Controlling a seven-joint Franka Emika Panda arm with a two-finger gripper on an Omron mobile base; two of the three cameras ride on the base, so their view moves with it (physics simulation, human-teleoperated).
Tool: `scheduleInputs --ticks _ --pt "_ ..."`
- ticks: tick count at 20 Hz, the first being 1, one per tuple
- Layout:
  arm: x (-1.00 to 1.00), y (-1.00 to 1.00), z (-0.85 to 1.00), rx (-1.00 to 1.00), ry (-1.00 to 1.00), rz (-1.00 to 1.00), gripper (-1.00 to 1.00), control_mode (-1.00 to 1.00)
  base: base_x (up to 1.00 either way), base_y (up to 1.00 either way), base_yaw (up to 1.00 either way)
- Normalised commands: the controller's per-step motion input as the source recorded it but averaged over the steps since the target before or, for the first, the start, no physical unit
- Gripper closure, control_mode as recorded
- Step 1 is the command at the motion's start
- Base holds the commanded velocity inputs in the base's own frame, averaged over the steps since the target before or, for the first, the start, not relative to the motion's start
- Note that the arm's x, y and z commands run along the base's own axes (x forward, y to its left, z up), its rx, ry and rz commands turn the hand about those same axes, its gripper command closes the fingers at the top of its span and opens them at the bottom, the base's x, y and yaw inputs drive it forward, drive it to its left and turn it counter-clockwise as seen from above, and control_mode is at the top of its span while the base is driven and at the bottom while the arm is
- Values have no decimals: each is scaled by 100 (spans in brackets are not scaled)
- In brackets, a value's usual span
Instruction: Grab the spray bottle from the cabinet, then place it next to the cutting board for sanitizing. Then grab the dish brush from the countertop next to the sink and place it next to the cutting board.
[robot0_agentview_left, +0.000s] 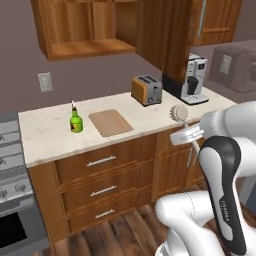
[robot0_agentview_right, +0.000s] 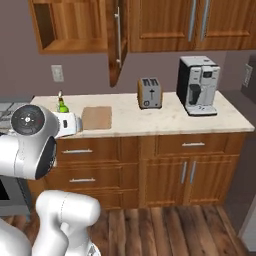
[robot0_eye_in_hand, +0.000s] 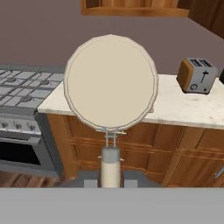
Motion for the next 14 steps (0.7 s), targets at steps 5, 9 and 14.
scheduleInputs --ticks 5,9,14 --pt "0 0 0 0 0 0 100 100 31 42 -14" --pt "0 0 0 0 0 0 100 100 41 88 -14" --pt "0 0 0 0 0 0 100 100 60 49 -3"
